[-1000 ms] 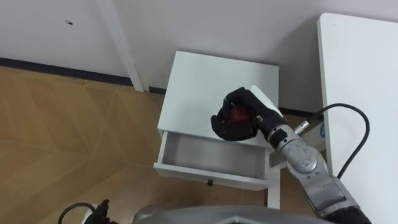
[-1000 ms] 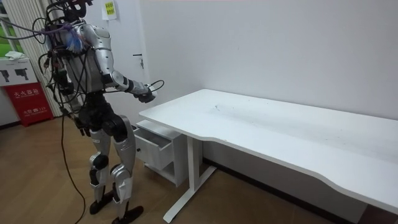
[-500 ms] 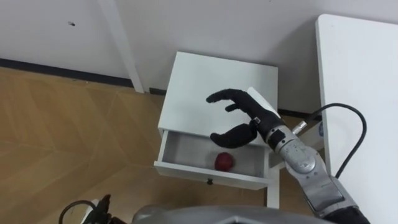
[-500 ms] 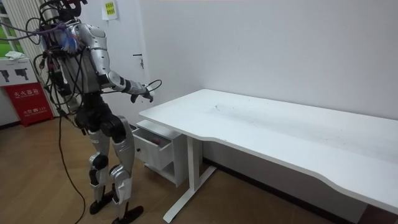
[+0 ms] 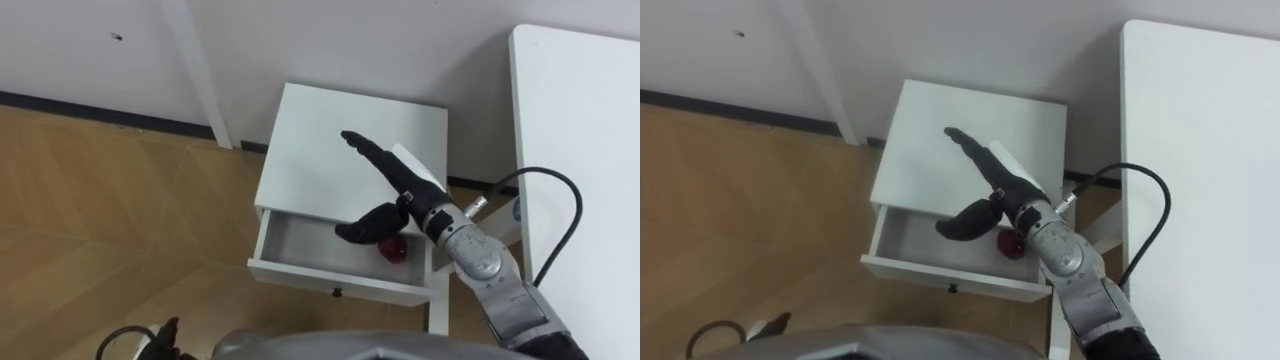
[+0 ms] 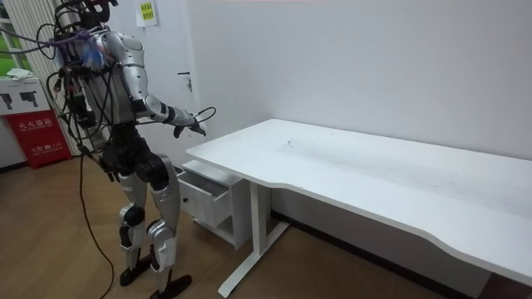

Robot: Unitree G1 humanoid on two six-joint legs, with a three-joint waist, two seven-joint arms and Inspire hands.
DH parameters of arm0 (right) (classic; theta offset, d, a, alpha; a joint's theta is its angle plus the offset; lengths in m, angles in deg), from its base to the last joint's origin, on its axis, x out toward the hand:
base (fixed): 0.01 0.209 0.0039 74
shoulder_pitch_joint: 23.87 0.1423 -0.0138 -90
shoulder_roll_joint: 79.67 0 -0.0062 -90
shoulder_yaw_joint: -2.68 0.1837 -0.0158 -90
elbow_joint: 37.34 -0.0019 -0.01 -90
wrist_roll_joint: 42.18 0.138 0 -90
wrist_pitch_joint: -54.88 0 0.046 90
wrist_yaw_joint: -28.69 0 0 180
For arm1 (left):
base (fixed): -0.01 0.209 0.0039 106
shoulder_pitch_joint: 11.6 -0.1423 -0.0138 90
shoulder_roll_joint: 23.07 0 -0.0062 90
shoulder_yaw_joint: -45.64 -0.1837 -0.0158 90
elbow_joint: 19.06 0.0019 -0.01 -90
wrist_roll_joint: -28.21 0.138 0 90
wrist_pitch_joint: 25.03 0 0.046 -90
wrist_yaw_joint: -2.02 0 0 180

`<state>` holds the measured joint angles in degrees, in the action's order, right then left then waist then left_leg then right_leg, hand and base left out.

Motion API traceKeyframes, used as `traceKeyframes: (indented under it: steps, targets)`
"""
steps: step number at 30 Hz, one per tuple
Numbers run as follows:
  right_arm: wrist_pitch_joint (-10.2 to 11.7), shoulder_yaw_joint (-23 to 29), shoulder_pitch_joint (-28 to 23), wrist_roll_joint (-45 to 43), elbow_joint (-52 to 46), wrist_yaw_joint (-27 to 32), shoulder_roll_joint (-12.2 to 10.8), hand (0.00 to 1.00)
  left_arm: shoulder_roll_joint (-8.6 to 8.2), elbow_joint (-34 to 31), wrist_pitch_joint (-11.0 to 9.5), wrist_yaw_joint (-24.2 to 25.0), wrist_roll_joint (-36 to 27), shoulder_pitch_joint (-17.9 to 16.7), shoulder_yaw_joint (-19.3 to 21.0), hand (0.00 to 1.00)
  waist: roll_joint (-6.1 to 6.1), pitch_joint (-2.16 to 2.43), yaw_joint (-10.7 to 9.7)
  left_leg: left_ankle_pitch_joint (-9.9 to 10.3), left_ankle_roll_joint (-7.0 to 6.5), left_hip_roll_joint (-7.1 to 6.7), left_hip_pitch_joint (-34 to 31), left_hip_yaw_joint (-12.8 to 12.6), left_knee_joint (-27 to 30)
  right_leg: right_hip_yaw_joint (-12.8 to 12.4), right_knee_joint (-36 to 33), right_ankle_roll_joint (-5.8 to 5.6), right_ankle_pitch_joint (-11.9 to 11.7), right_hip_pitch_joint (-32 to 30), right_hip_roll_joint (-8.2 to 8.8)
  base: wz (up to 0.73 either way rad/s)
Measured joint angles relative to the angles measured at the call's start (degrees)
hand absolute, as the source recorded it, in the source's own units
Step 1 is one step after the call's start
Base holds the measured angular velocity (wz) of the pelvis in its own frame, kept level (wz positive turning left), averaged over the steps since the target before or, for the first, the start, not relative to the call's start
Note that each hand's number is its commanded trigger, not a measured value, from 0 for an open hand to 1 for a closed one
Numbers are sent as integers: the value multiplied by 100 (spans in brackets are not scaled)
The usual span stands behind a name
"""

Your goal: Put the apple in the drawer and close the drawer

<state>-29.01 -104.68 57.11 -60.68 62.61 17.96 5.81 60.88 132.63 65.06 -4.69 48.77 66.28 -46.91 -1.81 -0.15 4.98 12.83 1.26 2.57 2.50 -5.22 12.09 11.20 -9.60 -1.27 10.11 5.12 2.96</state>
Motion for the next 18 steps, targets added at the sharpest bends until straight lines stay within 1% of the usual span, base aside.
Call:
traceKeyframes:
  steps: [4, 7, 10, 11, 12, 13, 14, 15, 16, 17, 18]
  targets:
    - [-1, 0, -6, 2, 1, -6, -2, 0, -2, -32, 4, 0, -1, -6, 1, 0, 27, 0, 6, -1, -1, -3, 22, -3, -19, 0, 5, 0, 0, 14, 1, 0]
    - [8, 13, -8, 22, 164, 52, -1, 0, -2, -121, 19, 1, -1, -12, 8, 0, 40, -6, -19, -2, -2, -3, 26, 1, 0, 52, 24, -1, -1, 44, 4, 2]
    - [19, 123, -67, 25, 732, 270, -8, 0, -1, -152, 20, -14, -1, -11, 43, 0, 41, -7, -96, -1, -2, -23, 21, 63, 21, 105, 76, -8, -5, 104, 20, 12]
    - [54, 201, -64, 20, 1134, 396, -40, 0, -2, -140, 20, -44, -1, -29, 108, 0, 35, -6, -139, -2, -3, -24, 23, 61, 20, 124, 87, -9, -5, 116, 26, 7]
    - [145, 376, -68, 22, 1719, 551, -88, 0, -10, -104, 17, -62, -10, -75, 234, 0, 22, 2, -176, -5, -9, -25, 29, 55, 20, 147, 86, -11, -5, 133, 37, 6]
    - [136, 481, -92, 22, 1986, 625, -90, 0, -10, -98, 16, -68, -2, -63, 278, 0, 10, 12, -189, -4, -12, -32, 28, 55, 25, 160, 75, -16, -2, 132, 48, 12]
    - [129, 782, -186, 24, 2444, 739, -90, 0, -20, -68, -2, -81, -1, -62, 401, 0, -1, 18, -244, 8, -32, -52, 0, 56, 64, 181, 28, -44, 17, 121, 109, 15]
    - [114, 1103, -253, 43, 2887, 909, -58, 0, -33, -12, 11, -143, -9, -57, 452, 0, 25, 21, -369, 30, -69, -88, -28, 38, 95, 209, -171, -119, 74, 38, 183, 20]
    - [109, 1131, -309, -120, 2981, 1077, 0, 0, -43, 8, 19, -155, -12, -61, 454, 0, 46, 25, -448, 52, -105, -100, -61, -9, 153, 232, -351, -154, 115, -35, 236, 31]
    - [204, 1252, -412, -134, 3066, 1330, 71, 0, -51, 90, 22, -158, -32, -48, 461, 0, 80, 24, -565, 69, -173, -119, -120, -192, 206, 229, -976, -228, 162, -325, 368, 45]
    - [284, 1507, -381, -23, 3373, 1488, 49, 0, -33, 243, 27, -164, -23, 46, 475, 0, 140, 44, -688, 21, -285, -183, -87, -282, 190, 66, -1985, -240, 145, -782, 518, 48]
